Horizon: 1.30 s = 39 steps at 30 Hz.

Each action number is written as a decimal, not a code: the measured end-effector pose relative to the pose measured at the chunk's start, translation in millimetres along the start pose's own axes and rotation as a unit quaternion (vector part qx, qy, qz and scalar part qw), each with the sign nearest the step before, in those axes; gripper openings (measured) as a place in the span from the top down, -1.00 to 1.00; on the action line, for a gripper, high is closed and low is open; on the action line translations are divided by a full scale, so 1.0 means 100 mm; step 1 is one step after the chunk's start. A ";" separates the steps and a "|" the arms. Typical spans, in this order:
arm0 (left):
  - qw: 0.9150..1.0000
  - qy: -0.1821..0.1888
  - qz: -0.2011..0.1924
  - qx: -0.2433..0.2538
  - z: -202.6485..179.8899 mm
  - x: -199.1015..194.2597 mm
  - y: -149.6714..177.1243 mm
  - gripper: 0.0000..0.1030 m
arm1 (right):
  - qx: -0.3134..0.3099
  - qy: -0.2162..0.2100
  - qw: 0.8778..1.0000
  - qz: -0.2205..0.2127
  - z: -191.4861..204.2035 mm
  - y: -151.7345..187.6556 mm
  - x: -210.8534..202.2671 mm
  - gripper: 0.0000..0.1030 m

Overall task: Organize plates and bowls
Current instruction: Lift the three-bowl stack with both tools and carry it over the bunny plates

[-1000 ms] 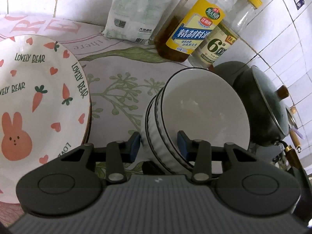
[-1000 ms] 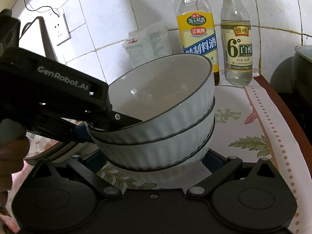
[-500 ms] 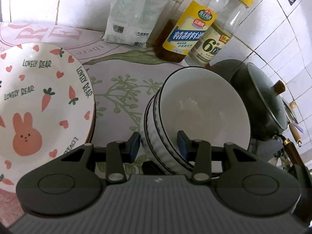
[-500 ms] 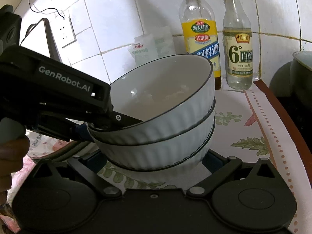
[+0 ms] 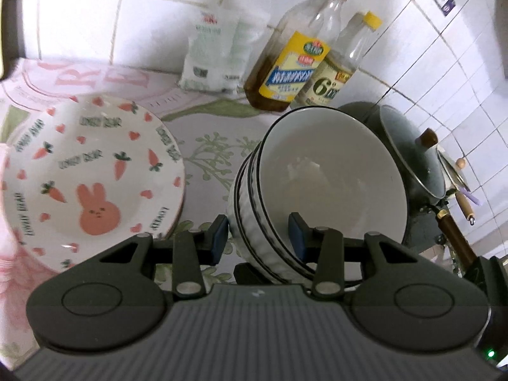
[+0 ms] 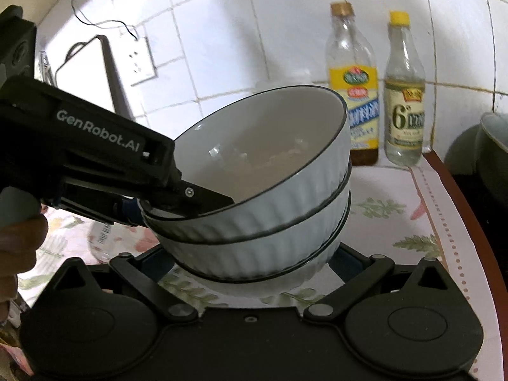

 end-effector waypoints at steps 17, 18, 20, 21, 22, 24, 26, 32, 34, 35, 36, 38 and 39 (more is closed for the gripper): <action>0.999 -0.035 -0.031 -0.028 0.63 -0.84 0.01 0.23 | -0.031 -0.043 0.999 0.007 0.92 -0.25 0.09 -1.00; 0.998 -0.039 -0.034 -0.031 0.68 -0.84 0.00 0.23 | -0.032 -0.047 0.998 0.007 0.96 -0.25 0.14 -1.00; 0.998 -0.047 -0.039 -0.035 0.79 -0.85 -0.01 0.23 | -0.033 -0.055 0.998 0.009 1.02 -0.25 0.21 -1.00; 0.997 -0.050 -0.040 -0.037 0.83 -0.84 -0.01 0.23 | -0.033 -0.059 0.998 0.011 1.05 -0.25 0.26 -1.00; 0.997 -0.052 -0.041 -0.039 0.88 -0.83 -0.01 0.23 | -0.034 -0.061 0.998 0.012 1.06 -0.24 0.30 -1.00; 0.997 -0.057 -0.042 -0.043 0.97 -0.79 -0.02 0.23 | -0.034 -0.067 0.997 0.016 1.07 -0.23 0.40 -1.00; 0.996 -0.065 -0.044 -0.044 1.06 -0.72 -0.03 0.23 | -0.034 -0.074 0.996 0.024 1.08 -0.21 0.52 -1.00; 0.995 -0.077 -0.042 -0.055 1.25 -0.48 -0.10 0.23 | -0.034 -0.087 0.994 0.048 1.03 -0.18 0.87 -1.00; 0.994 -0.078 -0.044 -0.059 1.32 -0.40 -0.13 0.23 | -0.037 -0.089 0.994 0.051 1.02 -0.17 0.96 -1.00; 0.994 -0.080 -0.044 -0.062 1.35 -0.36 -0.15 0.23 | -0.037 -0.091 0.994 0.052 1.01 -0.17 1.02 -1.00; 0.994 -0.081 -0.043 -0.066 1.38 -0.32 -0.17 0.23 | -0.037 -0.093 0.994 0.053 1.00 -0.17 1.08 -1.00; 0.993 -0.082 -0.043 -0.073 1.44 -0.25 -0.19 0.23 | -0.039 -0.094 0.993 0.056 0.96 -0.16 1.20 -1.00; 0.993 -0.082 -0.041 -0.078 1.47 -0.21 -0.21 0.23 | -0.040 -0.094 0.993 0.059 0.95 -0.16 1.25 -1.00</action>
Point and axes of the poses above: each gripper's, at about its wrist camera, not at the fingertips, and x roughly the way its jaws point, z to its left, y to its underside, the point moved 7 cm from there along x, roughly the way its jaws point, and after that the axes turned 14 degrees about -y, right-handed, at the moved point
